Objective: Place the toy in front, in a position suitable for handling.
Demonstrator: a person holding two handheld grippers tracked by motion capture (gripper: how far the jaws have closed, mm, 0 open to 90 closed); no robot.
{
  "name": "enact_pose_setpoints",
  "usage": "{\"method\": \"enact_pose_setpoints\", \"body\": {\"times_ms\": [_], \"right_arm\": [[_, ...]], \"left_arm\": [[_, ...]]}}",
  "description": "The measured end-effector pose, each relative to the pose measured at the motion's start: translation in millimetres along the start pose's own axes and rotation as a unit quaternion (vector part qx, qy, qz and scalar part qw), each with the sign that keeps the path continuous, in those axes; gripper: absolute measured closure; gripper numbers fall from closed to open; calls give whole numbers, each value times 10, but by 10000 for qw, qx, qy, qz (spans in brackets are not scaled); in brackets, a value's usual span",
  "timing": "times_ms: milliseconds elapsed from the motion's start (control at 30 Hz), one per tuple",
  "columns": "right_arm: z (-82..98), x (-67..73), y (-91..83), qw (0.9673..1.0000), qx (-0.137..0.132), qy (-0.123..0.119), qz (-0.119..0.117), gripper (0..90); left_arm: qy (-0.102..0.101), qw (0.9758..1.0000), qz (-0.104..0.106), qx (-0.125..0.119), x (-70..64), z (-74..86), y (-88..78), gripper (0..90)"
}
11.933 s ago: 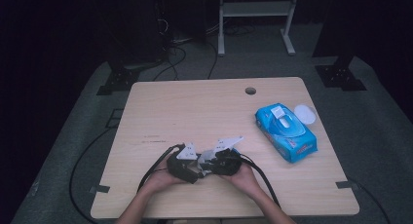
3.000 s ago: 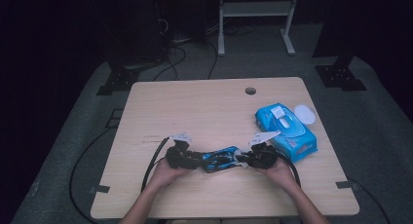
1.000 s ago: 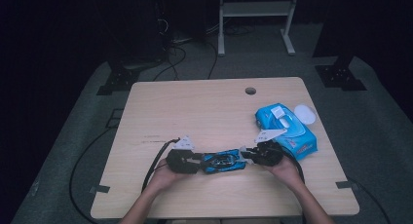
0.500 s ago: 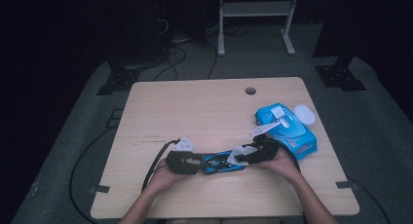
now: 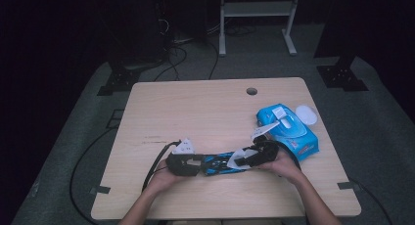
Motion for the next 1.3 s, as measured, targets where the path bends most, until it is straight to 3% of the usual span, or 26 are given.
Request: {"method": "enact_pose_setpoints", "body": {"times_ms": [167, 333, 533, 600, 700, 900, 1033, 1133, 1200, 1300], "right_arm": [[36, 25, -24, 9998, -79, -147, 65, 415], [75, 73, -66, 9992, -125, -324, 210, 439], [103, 148, -88, 9970, -218, -613, 408, 453], [120, 162, -108, 9969, -288, -631, 376, 483], [148, 182, -152, 9966, -379, -649, 327, 519], [165, 205, -229, 9968, -487, -602, 174, 604], [181, 223, -246, 9964, -520, -647, 190, 607], [191, 237, -247, 9960, -544, -675, 207, 608], [200, 248, -252, 9954, -561, -747, 232, 609], [224, 281, -258, 9947, -564, -819, 246, 616]], "left_arm": [[-215, 9997, 145, 30, 31, 21, 23, 497], [-583, 9976, 356, 58, 81, 50, 63, 379], [-794, 9943, 714, 61, 78, 46, 120, 378], [-759, 9930, 902, 16, 53, 35, 126, 435], [-624, 9937, 928, 13, 30, 27, 119, 472], [-129, 9964, 838, 64, -32, 1, 91, 481], [-60, 9966, 824, 32, -43, -1, 89, 481], [-94, 9960, 889, -8, -44, 0, 88, 469], [-339, 9933, 1093, -136, -15, 3, 71, 461], [-432, 9916, 1206, -200, 9, 17, 60, 472]]}}
Point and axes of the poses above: each handheld gripper's, and its own axes: y roughly forward along the jaws, z roughly out of its underside, x roughly to its left, the point moved 5 cm from there along y, roughly forward along the jaws, and after that the axes turned 12 degrees about y, right-handed, at the moved point
